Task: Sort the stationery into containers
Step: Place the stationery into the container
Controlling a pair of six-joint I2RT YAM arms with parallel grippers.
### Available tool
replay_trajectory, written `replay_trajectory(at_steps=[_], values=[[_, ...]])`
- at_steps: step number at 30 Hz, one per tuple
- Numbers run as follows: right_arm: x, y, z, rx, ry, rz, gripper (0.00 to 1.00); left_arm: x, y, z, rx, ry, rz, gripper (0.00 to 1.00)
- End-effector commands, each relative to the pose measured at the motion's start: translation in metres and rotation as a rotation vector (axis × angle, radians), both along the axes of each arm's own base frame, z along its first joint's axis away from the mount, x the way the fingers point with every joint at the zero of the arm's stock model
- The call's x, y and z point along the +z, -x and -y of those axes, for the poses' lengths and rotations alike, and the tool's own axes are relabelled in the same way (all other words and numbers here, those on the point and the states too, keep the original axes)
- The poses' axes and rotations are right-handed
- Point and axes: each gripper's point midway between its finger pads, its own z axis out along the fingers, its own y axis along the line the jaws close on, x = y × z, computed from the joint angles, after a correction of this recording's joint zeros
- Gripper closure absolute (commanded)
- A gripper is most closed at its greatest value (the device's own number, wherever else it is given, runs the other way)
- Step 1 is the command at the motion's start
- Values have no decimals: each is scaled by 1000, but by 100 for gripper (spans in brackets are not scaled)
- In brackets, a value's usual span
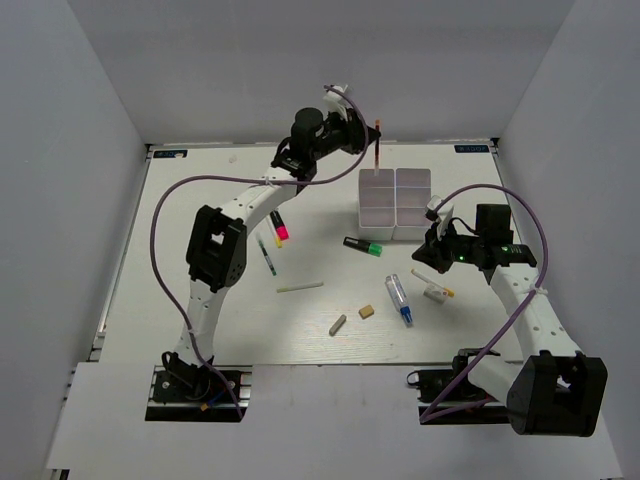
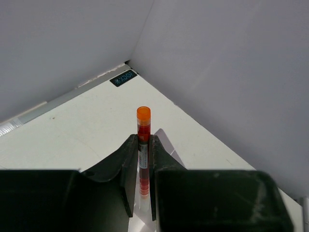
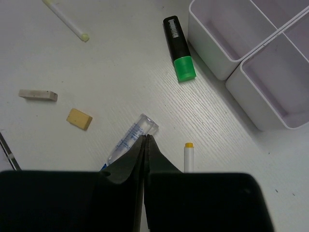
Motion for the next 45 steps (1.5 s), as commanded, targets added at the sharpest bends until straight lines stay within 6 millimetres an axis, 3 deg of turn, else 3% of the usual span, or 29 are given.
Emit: replay_trajectory(at_steps=[1,5,11,18,21,24,27,28,31,32,33,35,36,37,40,41,43,44,45], values=[[9,-2,-4,28,-20,46,98,30,1,15,55,2,133,99],[10,-3,-3,26,-17,53,96,14,-2,26,67,-44,132,99],[8,0,-3,22,-14,48,93,-12,-11,25,126,-104,101,98],[8,1,-5,28,-26,38,90,-10,-20,17,185,-129,126,96],[7,2,-5,30,-28,32,89,-22,-19,21,185,-168,111,95],[8,1,-5,31,-30,31,79,-27,-19,18,195,-184,94,90],[11,1,-6,39,-36,40,63,-48,-16,18,181,-221,68,69],[11,2,-8,49,-40,37,56,-45,-15,17,181,-220,69,60],[14,4,-11,68,-58,31,32,-35,-9,14,173,-204,87,49],[14,5,-12,74,-63,25,16,-28,-7,13,174,-197,95,45],[15,4,-13,71,-72,14,10,-16,-3,12,167,-182,111,42],[16,2,-14,64,-88,-11,10,-10,6,13,159,-177,117,34],[17,2,-16,68,-103,-52,10,0,9,11,161,-163,133,32],[17,2,-18,75,-115,-75,10,23,20,10,156,-136,163,31],[18,5,-23,110,-144,-151,10,47,35,-3,169,-105,179,21],[22,5,-26,135,-160,-143,10,66,49,-14,170,-89,175,19],[25,-2,-28,145,-165,-125,12,81,59,-35,206,-83,153,19],[24,-5,-28,135,-153,-126,19,88,78,-55,235,-78,111,17],[23,-5,-32,148,-145,-122,22,90,84,-72,271,-78,87,15]])
